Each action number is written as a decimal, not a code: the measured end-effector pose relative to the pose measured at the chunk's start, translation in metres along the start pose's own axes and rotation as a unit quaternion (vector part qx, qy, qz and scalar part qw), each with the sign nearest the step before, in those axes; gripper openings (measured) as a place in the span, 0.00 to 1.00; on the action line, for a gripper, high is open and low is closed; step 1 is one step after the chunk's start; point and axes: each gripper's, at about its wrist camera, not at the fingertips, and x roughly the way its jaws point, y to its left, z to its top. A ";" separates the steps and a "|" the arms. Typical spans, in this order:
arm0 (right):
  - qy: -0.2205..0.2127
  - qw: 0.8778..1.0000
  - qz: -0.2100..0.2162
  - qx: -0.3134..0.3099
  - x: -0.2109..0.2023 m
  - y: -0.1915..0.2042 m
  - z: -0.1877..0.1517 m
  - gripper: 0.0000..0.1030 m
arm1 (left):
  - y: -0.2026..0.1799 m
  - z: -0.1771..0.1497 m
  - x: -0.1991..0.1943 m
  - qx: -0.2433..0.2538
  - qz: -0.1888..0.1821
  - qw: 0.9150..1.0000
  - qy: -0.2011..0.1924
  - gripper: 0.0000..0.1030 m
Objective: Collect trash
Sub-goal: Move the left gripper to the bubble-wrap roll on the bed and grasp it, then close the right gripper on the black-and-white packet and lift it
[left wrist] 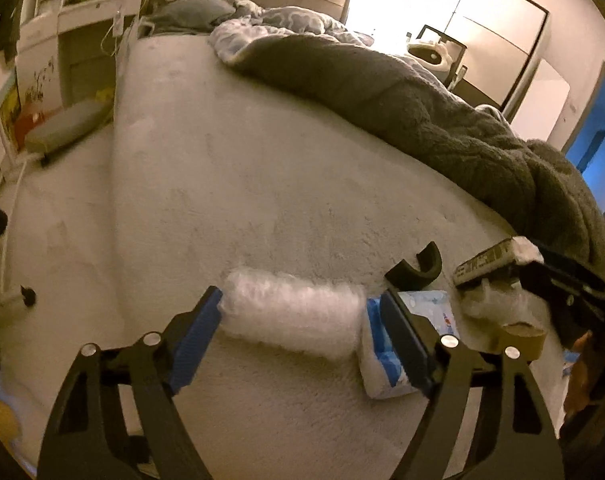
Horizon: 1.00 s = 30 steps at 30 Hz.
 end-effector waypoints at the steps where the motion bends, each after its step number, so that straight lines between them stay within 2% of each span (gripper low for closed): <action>1: 0.001 1.000 0.003 0.006 0.000 -0.002 0.000 0.87 | 0.001 0.000 0.001 -0.002 -0.002 1.000 -0.001 0.77; 2: 0.000 1.000 0.008 0.012 -0.001 -0.004 0.001 0.87 | 0.001 0.000 0.001 -0.004 -0.003 1.000 -0.001 0.71; 5: 0.002 1.000 0.008 0.011 0.000 -0.003 0.001 0.87 | 0.002 -0.001 0.000 -0.007 -0.007 1.000 -0.003 0.67; 12: 0.011 1.000 -0.002 0.009 0.007 0.000 0.000 0.87 | 0.004 0.004 -0.017 -0.022 0.002 0.999 -0.031 0.67; 19: 0.016 0.999 -0.035 -0.002 0.017 0.000 -0.001 0.87 | 0.003 0.008 -0.039 -0.022 0.002 0.998 -0.055 0.67; 27: 0.023 0.998 -0.062 0.010 0.030 -0.002 0.002 0.87 | -0.003 0.003 -0.051 0.020 0.034 0.998 -0.056 0.67; 28: 0.024 0.998 -0.064 0.010 0.032 -0.001 0.003 0.86 | -0.001 0.002 -0.054 0.018 0.034 0.998 -0.056 0.67; 30: 0.021 0.997 -0.073 0.008 0.032 0.001 0.004 0.77 | 0.001 0.000 -0.057 0.015 0.030 0.998 -0.053 0.67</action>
